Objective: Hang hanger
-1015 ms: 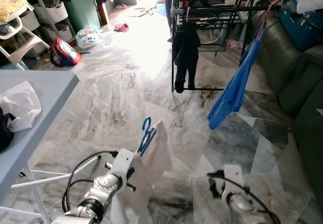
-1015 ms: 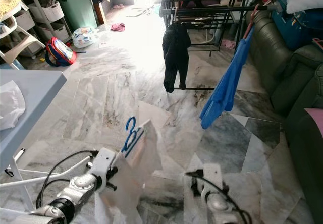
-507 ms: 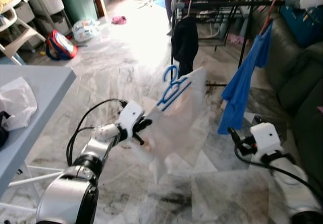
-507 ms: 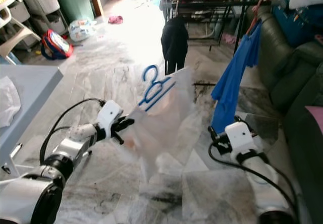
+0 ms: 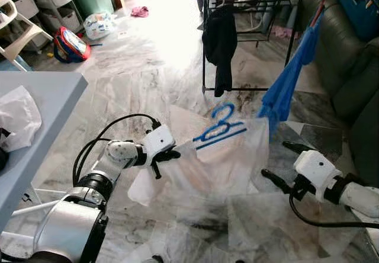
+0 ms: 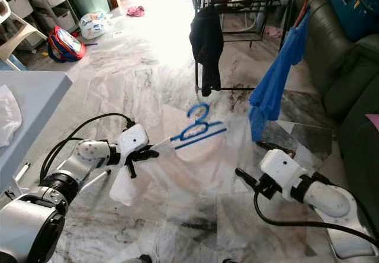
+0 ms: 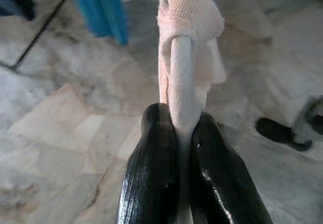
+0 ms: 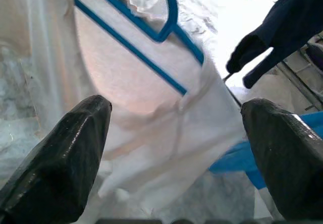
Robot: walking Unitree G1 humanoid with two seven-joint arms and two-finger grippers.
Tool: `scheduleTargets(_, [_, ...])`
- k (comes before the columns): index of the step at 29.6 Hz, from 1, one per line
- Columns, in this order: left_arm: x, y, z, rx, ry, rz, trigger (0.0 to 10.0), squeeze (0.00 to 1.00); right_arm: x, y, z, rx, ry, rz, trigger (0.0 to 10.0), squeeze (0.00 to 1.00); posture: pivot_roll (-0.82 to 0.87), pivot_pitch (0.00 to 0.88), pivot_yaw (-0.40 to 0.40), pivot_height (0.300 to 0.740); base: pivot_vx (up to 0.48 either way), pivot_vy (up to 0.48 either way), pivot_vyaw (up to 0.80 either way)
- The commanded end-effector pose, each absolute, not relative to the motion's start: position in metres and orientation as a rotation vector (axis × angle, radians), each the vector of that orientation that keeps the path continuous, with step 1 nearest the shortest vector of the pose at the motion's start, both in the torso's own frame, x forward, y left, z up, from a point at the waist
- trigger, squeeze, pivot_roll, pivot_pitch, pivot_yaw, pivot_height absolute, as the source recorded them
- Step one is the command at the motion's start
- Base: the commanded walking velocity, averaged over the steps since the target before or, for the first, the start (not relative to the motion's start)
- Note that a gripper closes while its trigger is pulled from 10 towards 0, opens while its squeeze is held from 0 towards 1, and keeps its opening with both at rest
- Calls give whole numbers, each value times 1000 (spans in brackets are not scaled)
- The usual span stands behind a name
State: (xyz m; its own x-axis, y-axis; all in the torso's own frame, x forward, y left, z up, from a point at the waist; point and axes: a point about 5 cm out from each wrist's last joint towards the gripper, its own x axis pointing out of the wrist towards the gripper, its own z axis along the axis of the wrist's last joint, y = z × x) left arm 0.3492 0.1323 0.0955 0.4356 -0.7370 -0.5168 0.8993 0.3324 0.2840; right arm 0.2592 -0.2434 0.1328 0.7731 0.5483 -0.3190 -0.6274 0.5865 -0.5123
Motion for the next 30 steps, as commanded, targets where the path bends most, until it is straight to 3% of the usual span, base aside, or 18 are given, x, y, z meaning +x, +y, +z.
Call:
scheduleTargets(1, [350,134,103,595,290,-1131,10000,0,257,-243,136,-612,171,715,10000,0,-134,178,107,740,0,0,0])
scheduleTargets(13, [345,135,110,662,207,-1246,10000,0,269,-247,166,-664,112,739,10000,0,-118,195,94,740,0,0,0])
scheduleTargets(20, [342,128,116,688,146,-1328,10000,0,273,-262,171,-714,220,837,10000,0,-117,202,90,740,0,0,0])
scheduleTargets(30, [339,115,120,703,80,-1399,10000,0,280,-261,168,-748,329,1004,10000,0,-114,208,94,740,0,0,0])
